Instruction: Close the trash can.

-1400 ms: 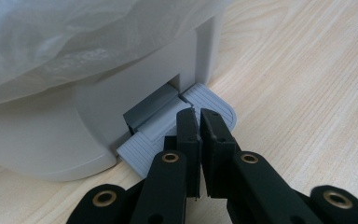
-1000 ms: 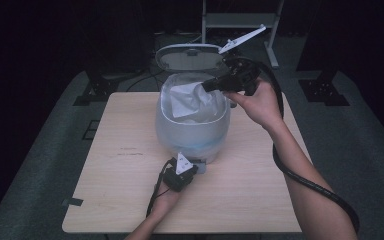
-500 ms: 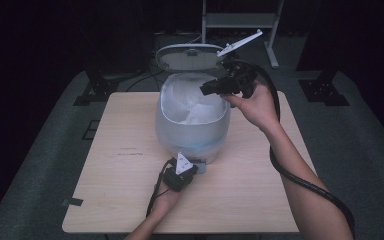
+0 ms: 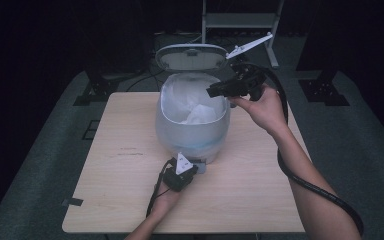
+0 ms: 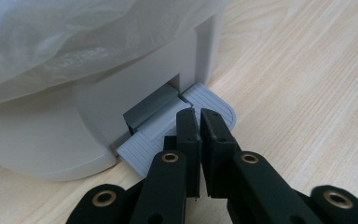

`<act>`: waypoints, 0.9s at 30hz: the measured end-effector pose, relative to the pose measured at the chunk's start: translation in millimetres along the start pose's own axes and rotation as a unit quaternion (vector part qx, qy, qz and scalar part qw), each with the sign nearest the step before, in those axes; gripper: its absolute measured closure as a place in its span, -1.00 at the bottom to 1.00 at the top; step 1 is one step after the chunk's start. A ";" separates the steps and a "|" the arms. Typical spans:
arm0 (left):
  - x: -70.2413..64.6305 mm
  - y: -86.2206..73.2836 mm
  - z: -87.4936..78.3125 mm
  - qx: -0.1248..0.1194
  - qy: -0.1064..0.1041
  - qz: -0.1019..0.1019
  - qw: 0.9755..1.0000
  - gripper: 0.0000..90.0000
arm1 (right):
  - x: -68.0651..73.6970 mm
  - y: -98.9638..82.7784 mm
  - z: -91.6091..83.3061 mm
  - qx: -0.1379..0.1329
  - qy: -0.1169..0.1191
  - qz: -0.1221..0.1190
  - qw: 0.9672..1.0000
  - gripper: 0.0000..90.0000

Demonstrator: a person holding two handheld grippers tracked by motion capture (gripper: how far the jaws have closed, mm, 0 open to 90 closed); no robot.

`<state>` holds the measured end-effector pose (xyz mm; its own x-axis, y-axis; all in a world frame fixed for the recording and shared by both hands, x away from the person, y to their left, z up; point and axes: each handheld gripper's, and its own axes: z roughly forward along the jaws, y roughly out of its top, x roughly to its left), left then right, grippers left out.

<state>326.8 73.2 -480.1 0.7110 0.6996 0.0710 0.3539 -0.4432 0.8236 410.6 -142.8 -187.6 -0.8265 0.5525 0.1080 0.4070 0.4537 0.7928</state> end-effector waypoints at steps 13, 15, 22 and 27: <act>0.4 0.0 -0.1 0.000 -0.002 -0.002 1.000 0.93 | -7.6 -13.2 -15.0 -0.009 -0.002 0.009 1.000 0.55; 0.5 0.0 -0.1 0.000 -0.002 -0.002 1.000 0.93 | -9.0 -16.0 -17.5 -0.009 -0.003 0.008 1.000 0.54; 0.1 0.0 -0.1 0.000 0.000 0.000 1.000 0.92 | -12.3 -23.3 -28.7 -0.008 -0.012 0.013 1.000 0.47; 0.2 -0.1 -0.1 0.000 -0.001 -0.001 1.000 0.92 | -15.1 -27.2 -35.6 -0.010 -0.018 0.017 1.000 0.44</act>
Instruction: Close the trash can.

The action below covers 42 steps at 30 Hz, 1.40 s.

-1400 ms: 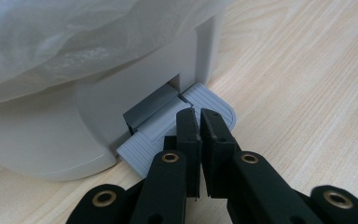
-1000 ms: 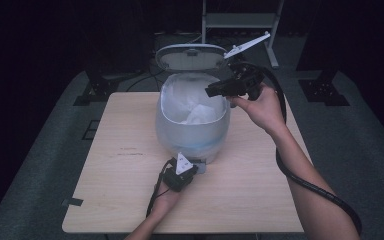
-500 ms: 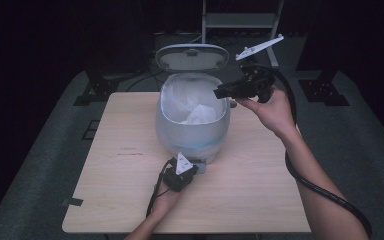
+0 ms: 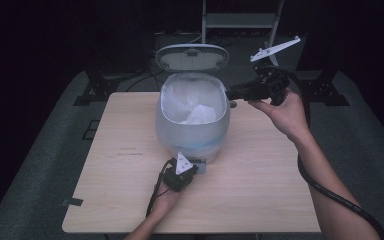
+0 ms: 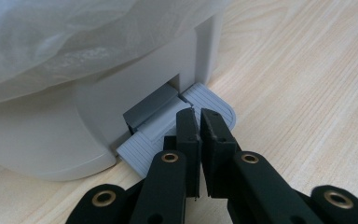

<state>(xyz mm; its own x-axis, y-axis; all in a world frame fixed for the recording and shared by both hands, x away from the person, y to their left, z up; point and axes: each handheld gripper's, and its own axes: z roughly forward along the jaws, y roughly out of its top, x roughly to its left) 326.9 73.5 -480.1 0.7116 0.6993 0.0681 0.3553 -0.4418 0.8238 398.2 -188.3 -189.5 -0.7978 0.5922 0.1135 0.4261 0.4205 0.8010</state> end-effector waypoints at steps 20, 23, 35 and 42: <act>0.4 0.0 0.0 0.000 -0.001 -0.001 1.000 0.92 | -7.8 -17.1 -11.0 0.001 -0.008 0.014 1.000 0.41; 0.4 0.0 0.0 0.000 -0.001 -0.001 1.000 0.92 | -10.3 -20.8 -12.9 0.000 -0.010 0.018 1.000 0.40; 0.5 -0.1 0.0 -0.001 -0.001 -0.002 1.000 0.92 | -18.9 -34.3 -17.6 0.002 -0.015 0.029 0.999 0.39; 0.1 0.0 -0.2 0.000 -0.001 -0.001 1.000 0.92 | -23.2 -41.9 -16.7 0.003 -0.015 0.037 0.999 0.39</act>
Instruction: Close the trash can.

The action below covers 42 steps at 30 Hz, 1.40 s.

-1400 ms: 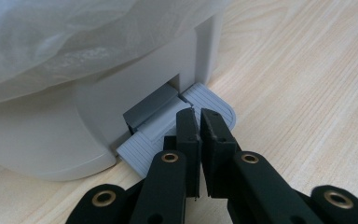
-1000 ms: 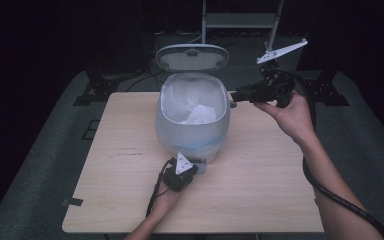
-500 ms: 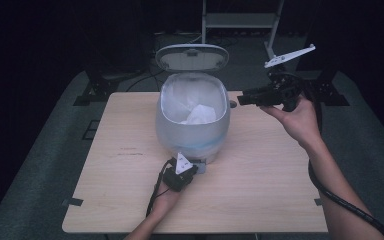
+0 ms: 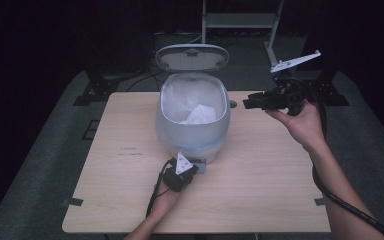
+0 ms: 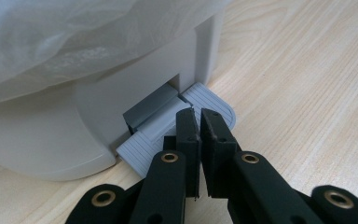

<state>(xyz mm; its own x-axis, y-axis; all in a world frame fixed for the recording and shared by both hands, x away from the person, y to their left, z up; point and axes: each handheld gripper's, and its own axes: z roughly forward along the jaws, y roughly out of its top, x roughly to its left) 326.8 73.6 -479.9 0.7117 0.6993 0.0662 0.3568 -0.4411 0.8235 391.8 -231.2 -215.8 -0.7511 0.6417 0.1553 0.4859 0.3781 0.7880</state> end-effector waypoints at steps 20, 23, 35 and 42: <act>-7.8 14.8 -29.5 -0.023 -0.052 0.004 0.998 0.59 | -15.2 -27.9 1.7 0.001 0.004 0.022 1.000 0.39; -9.3 18.3 -35.5 -0.025 -0.059 0.006 0.998 0.58 | -18.7 -34.4 1.6 0.000 0.005 0.030 1.000 0.39; 0.7 22.1 -59.7 -0.038 -0.061 -0.002 0.997 0.48 | -29.4 -63.7 -1.6 -0.004 -0.005 0.050 0.999 0.37; 10.1 12.8 -67.7 -0.036 -0.056 -0.013 0.998 0.42 | -39.1 -86.8 -0.1 0.000 -0.007 0.069 0.998 0.37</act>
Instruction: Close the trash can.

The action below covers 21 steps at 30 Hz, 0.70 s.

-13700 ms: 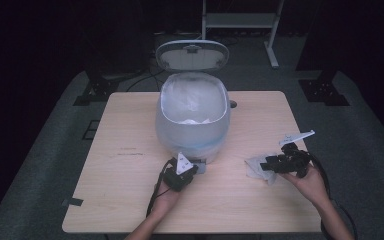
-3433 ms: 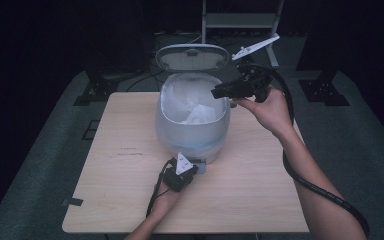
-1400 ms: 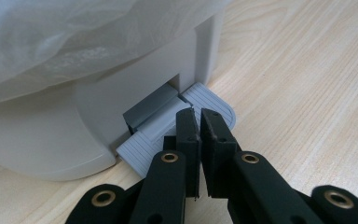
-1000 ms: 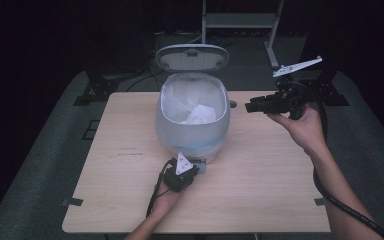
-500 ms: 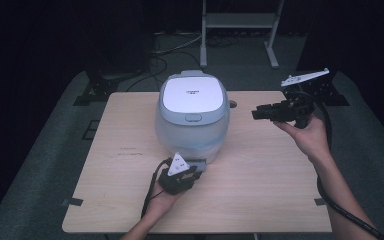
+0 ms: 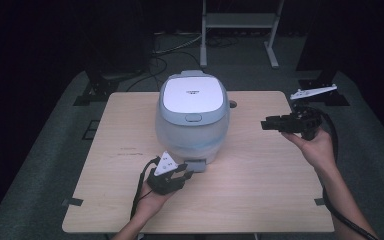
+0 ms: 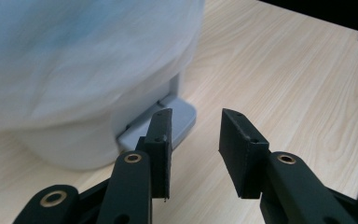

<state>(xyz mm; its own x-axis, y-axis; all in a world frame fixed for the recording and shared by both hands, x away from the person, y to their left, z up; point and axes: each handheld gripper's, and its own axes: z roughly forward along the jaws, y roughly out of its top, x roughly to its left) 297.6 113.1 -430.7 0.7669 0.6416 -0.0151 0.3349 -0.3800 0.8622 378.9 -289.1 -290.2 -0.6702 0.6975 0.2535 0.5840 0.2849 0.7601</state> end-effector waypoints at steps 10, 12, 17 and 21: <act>18.1 -10.8 -15.8 -0.006 0.024 -0.019 1.000 0.38 | -17.3 -27.8 -0.2 -0.005 0.000 0.027 1.000 0.37; 20.5 -11.0 -17.8 -0.007 0.027 -0.019 0.999 0.37 | -19.3 -31.2 -0.7 -0.006 0.002 0.030 1.000 0.36; 27.3 -11.9 -23.9 -0.009 0.035 -0.026 0.999 0.34 | -23.2 -38.4 -1.2 -0.005 -0.002 0.032 0.999 0.36; 33.3 -11.1 -30.0 -0.010 0.046 -0.028 0.999 0.29 | -25.5 -44.2 0.0 -0.002 -0.003 0.036 0.999 0.34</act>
<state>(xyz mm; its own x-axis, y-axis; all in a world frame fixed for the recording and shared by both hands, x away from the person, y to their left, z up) 303.0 158.7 -425.6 0.6935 0.7202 -0.0169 0.3636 -0.3297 0.8712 370.2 -319.5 -330.3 -0.6237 0.7203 0.3037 0.6285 0.2310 0.7427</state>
